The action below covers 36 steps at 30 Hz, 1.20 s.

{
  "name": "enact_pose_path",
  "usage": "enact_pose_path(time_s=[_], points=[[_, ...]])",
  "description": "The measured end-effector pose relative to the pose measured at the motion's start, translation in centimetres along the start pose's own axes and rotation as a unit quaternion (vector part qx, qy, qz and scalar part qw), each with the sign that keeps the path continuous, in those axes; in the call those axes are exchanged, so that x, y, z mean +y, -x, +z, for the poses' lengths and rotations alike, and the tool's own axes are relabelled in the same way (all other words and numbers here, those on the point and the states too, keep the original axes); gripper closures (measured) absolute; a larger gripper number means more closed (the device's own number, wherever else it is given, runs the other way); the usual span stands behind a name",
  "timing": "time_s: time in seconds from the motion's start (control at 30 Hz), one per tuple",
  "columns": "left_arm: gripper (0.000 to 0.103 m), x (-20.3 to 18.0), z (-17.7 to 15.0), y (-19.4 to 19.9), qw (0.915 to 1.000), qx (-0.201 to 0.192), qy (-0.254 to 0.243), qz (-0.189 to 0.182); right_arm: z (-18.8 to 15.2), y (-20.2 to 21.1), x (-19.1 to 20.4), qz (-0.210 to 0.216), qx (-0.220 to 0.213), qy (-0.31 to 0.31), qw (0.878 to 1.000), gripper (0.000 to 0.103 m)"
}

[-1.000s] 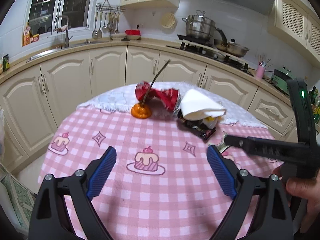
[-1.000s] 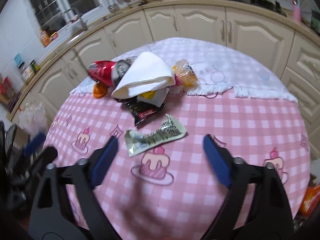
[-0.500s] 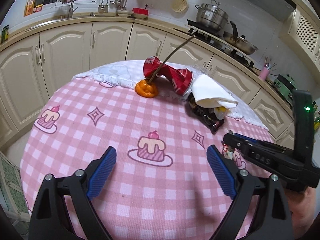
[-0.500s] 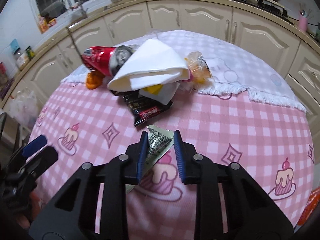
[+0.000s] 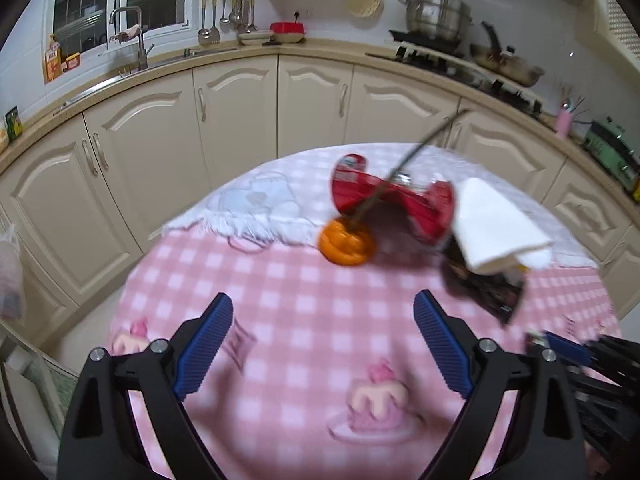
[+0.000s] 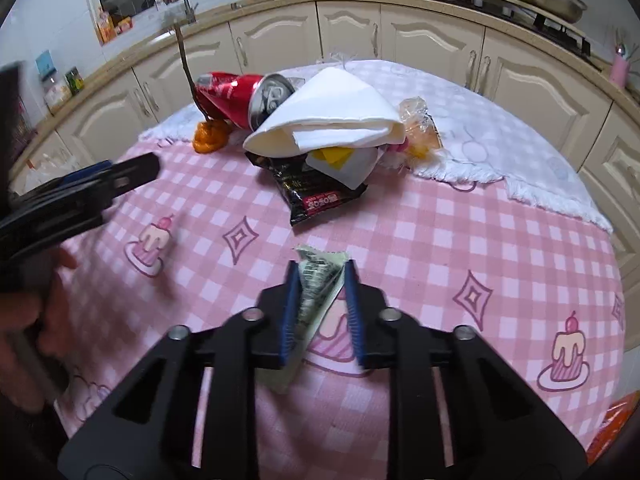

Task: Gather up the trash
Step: 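Grasp the orange stemmed pepper with the left tool while the right tool grasps the silver-green wrapper strip, then carry the pepper and wrapper strip over the blue bin and open both tools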

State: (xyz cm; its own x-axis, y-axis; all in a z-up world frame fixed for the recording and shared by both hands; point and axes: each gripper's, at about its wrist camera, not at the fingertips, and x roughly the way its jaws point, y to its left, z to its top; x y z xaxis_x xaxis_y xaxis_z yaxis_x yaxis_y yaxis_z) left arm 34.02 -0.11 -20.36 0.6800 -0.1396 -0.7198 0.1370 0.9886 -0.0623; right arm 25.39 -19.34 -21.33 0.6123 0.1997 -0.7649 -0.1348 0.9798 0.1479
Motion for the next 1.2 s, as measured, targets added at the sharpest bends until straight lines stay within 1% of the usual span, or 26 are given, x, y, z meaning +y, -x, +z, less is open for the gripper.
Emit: enact_pose_path(time_s=[0.2, 0.33, 0.43, 0.5, 0.53, 0.57, 0.6, 0.63, 0.73, 0.77, 0.93, 1.0, 1.2], points=[[0.013, -0.2, 2.2, -4.0, 0.9986, 0.033, -0.037, 0.020, 0.9, -0.2, -1.5, 0.016, -0.017, -0.016, 1.000, 0.087], [0.013, -0.5, 3.5, -5.2, 0.9980, 0.034, -0.050, 0.019, 1.7, -0.8, -2.5, 0.031, -0.026, -0.034, 0.999, 0.087], [0.014, -1.1, 4.0, -6.2, 0.9977, 0.040, -0.055, 0.006, 1.9, -1.0, -3.0, 0.048, -0.027, -0.047, 0.997, 0.087], [0.033, -1.4, 4.1, -6.8, 0.9967, 0.052, -0.061, -0.010, 1.9, -0.9, -3.3, 0.056, -0.030, -0.053, 0.997, 0.088], [0.038, -1.5, 4.0, -7.0, 0.9965, 0.055, -0.062, -0.010, 1.9, -0.9, -3.5, 0.061, -0.030, -0.057, 0.996, 0.088], [0.049, -1.7, 4.0, -6.7, 0.9966, 0.052, -0.063, -0.011, 1.9, -0.9, -3.6, 0.064, -0.031, -0.060, 0.996, 0.088], [0.057, -1.7, 4.0, -6.4, 0.9965, 0.048, -0.066, -0.021, 1.8, -0.8, -3.7, 0.066, -0.032, -0.065, 0.995, 0.088], [0.062, -1.9, 3.9, -6.2, 0.9965, 0.046, -0.067, -0.019, 1.8, -0.7, -3.8, 0.067, -0.034, -0.068, 0.995, 0.088], [0.068, -1.9, 3.7, -5.5, 0.9966, 0.042, -0.064, -0.031, 1.5, -0.1, -3.8, 0.065, -0.038, -0.068, 0.995, 0.088], [0.069, -1.7, 3.4, -5.1, 0.9965, 0.042, -0.059, -0.041, 1.4, 0.2, -3.9, 0.064, -0.039, -0.069, 0.995, 0.088], [0.069, -1.1, 1.6, -3.0, 0.9966, 0.040, -0.045, -0.056, 0.4, 2.0, -4.1, 0.057, -0.046, -0.070, 0.995, 0.088], [0.069, -1.1, 0.5, -1.6, 0.9968, 0.032, -0.044, -0.058, -0.2, 2.9, -4.0, 0.061, -0.051, -0.069, 0.994, 0.088], [0.069, -1.3, -2.4, 2.1, 0.9964, 0.012, -0.039, -0.074, -1.5, 5.8, -3.5, 0.049, -0.071, -0.056, 0.995, 0.089]])
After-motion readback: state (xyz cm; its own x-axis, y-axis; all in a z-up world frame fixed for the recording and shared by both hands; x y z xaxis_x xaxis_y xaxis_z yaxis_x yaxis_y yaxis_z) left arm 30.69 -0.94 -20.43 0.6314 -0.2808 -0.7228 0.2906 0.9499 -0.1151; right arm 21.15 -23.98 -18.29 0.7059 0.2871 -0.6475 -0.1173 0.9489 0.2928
